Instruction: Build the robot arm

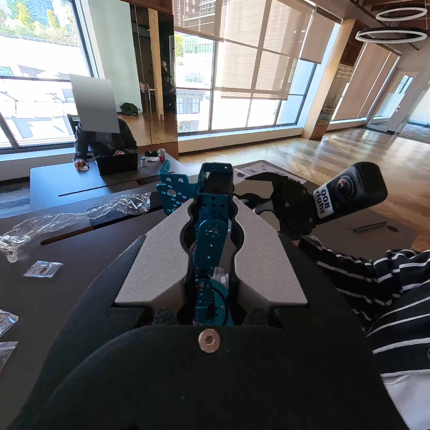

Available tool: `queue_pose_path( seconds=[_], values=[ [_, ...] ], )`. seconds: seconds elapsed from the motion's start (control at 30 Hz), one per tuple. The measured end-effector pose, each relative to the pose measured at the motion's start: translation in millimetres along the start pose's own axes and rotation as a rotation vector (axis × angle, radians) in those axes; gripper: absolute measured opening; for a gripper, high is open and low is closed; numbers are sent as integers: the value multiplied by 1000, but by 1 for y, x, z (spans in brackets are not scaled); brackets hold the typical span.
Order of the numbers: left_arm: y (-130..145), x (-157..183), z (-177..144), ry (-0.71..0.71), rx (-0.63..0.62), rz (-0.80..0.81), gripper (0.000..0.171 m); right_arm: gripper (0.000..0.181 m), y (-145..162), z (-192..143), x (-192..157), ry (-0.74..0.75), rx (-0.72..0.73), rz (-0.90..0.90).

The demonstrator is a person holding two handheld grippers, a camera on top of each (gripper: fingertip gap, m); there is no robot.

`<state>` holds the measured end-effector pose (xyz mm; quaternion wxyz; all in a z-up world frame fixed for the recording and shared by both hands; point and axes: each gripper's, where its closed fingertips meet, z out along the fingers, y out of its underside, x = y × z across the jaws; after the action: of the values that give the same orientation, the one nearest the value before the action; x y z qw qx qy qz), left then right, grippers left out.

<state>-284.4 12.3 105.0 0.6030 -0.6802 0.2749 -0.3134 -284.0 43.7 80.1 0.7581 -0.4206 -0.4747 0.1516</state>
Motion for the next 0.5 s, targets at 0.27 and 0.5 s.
queue_pose_path(
  seconds=[0.27, 0.5],
  values=[
    [1, 0, -1, -31, -3, 31, 24, 11, 0, 1, 0, 16, 22, 43],
    [1, -2, -3, -30, -4, 13, 24, 19, -4, 2, 2, 80, 63, -28]
  ],
)
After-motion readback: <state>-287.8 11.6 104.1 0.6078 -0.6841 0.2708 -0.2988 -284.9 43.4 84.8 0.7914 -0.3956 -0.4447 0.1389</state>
